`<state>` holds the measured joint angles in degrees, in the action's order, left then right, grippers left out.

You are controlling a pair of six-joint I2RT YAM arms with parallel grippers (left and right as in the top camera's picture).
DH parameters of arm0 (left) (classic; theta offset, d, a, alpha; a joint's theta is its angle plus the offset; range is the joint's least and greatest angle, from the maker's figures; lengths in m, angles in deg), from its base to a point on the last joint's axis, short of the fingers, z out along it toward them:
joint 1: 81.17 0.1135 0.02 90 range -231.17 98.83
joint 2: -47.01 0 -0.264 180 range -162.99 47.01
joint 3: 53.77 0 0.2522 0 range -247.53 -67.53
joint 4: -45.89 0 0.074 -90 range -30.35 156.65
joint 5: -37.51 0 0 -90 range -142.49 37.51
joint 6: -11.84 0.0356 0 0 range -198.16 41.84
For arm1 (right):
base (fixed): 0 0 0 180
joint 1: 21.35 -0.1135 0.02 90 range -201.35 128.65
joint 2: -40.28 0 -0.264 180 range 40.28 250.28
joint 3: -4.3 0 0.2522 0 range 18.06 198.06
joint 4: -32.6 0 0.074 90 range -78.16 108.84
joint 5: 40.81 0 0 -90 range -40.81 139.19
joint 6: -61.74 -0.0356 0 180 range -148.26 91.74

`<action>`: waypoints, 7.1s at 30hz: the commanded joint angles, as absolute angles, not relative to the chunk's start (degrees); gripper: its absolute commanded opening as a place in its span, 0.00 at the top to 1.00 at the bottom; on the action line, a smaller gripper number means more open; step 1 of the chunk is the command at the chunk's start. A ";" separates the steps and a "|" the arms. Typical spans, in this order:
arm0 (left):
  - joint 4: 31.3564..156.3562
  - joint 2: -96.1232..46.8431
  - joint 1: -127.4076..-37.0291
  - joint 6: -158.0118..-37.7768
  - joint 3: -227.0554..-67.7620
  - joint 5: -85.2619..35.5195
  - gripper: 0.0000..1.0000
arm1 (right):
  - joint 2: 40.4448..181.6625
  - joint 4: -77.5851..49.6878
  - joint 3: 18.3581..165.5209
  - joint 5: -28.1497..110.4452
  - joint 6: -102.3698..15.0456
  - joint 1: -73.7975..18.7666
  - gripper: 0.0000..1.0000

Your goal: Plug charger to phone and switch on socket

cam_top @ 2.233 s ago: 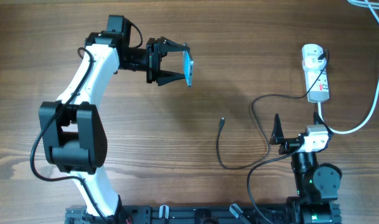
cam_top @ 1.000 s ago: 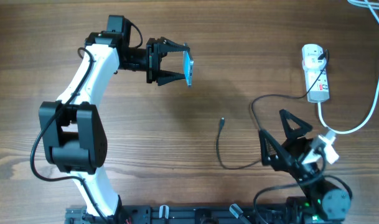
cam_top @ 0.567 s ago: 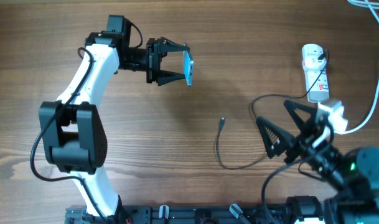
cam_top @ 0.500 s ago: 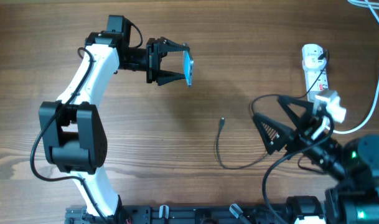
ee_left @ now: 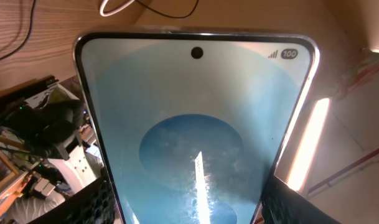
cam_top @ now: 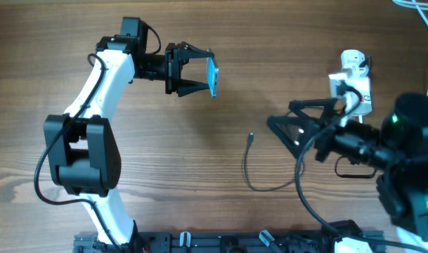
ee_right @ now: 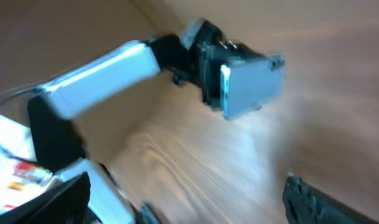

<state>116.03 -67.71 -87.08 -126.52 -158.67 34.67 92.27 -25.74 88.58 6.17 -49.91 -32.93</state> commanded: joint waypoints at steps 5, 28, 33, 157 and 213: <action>116.03 -65.37 -86.95 -126.63 -159.91 37.86 0.33 | 111.81 -42.83 112.17 47.32 -47.79 -56.42 0.01; 116.03 -65.37 -86.95 -126.63 -159.91 37.86 0.34 | 134.58 -32.56 116.89 65.35 -57.06 -67.87 0.11; 116.03 -65.37 -86.95 -126.60 -159.91 37.86 0.34 | 134.58 -31.93 116.89 66.34 -61.50 -67.79 0.23; 116.05 -65.37 -86.95 -126.69 -159.91 37.86 0.80 | 132.44 -33.50 115.88 73.79 -142.98 -67.79 0.96; 118.87 -65.37 -83.19 -99.54 -159.89 8.24 0.96 | 135.96 -43.27 92.13 48.92 -67.90 -55.98 0.30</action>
